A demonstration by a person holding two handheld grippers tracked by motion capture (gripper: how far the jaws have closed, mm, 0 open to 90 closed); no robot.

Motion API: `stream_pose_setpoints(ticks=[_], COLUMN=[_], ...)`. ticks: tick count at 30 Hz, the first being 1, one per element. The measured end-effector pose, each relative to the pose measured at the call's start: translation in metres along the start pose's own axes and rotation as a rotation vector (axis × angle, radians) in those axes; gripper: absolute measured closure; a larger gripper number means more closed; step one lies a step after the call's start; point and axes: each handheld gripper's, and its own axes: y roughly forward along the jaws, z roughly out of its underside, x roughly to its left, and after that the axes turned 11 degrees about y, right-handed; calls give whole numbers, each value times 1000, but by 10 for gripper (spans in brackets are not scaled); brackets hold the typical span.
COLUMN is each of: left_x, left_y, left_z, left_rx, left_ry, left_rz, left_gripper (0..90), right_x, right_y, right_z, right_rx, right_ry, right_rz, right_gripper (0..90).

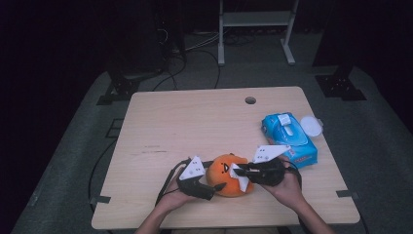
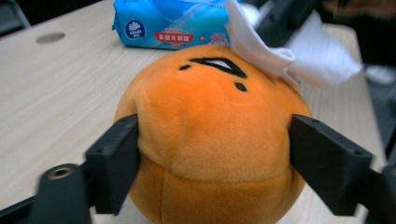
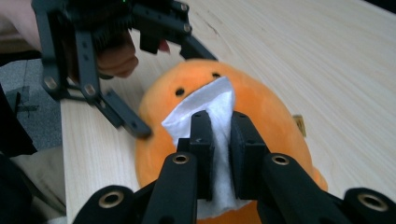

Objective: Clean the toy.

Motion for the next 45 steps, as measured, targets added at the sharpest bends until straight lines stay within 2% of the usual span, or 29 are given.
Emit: stream_pose_setpoints(ticks=[1,2,4,6,7,8,9,10,11,13,16,18,20,21,25,27,29,31,33,36,38,40,41,43,44,45], left_x=[1,1,-2,-8,-11,-17,-22,-25,-27,-26,-20,-18,-20,-22,-27,-27,-24,-20,-16,-12,-8,-6,-6,-10,-11,-11], left_y=[0,1,2,3,3,4,5,6,6,5,4,3,5,6,7,6,5,3,2,0,-1,-5,-6,-4,-3,-2], left_z=[1,1,-1,-4,-6,-9,-10,-11,-12,-11,-7,-6,-8,-9,-11,-10,-8,-4,0,1,-4,-8,-10,-11,-9,-7], left_rx=[-11,-7,0,6,8,14,16,20,22,25,24,14,13,12,34,55,63,78,77,69,56,-4,-23,0,21,27], left_ry=[-26,-27,2,50,89,157,197,227,241,234,187,165,183,193,243,257,229,201,166,141,100,71,71,114,131,127], left_rz=[1,-5,-16,-36,-41,-43,-43,-45,-47,-42,-30,-25,-31,-32,-27,-28,-23,-19,-11,10,4,-16,-23,-14,-19,-20], left_gripper=[176,183,224,254,258,265,271,274,274,274,272,272,271,270,254,253,258,260,260,251,178,162,163,228,243,256], right_x=[-2,-3,-2,5,8,12,16,19,21,20,11,1,-3,0,19,25,22,14,3,-9,-4,4,8,16,19,19], right_y=[0,0,-1,-1,0,0,1,1,1,0,-4,-7,-9,-9,0,6,6,2,-3,-7,-5,-1,2,7,9,8], right_z=[2,3,2,-3,-4,-7,-10,-12,-13,-14,-8,-2,0,0,-8,-10,-9,-6,1,10,8,5,4,1,0,-1], right_rx=[4,2,1,-7,-15,-20,-27,-31,-30,-26,-27,-26,-31,-34,-37,-20,-20,-22,-16,-17,-15,-17,-18,-15,-7,-3], right_ry=[8,13,10,-19,-32,-42,-53,-61,-68,-76,-55,-19,10,7,-31,-60,-59,-46,-20,35,28,8,-4,-24,-44,-54], right_rz=[0,-2,6,17,14,2,-13,-20,-19,-9,14,25,15,13,-58,-53,-47,-19,18,14,15,2,-13,-36,-26,-15], right_gripper=[800,800,800,800,800,800,800,800,800,800,799,799,800,800,800,799,799,799,799,799,799,798,798,798,798,798])
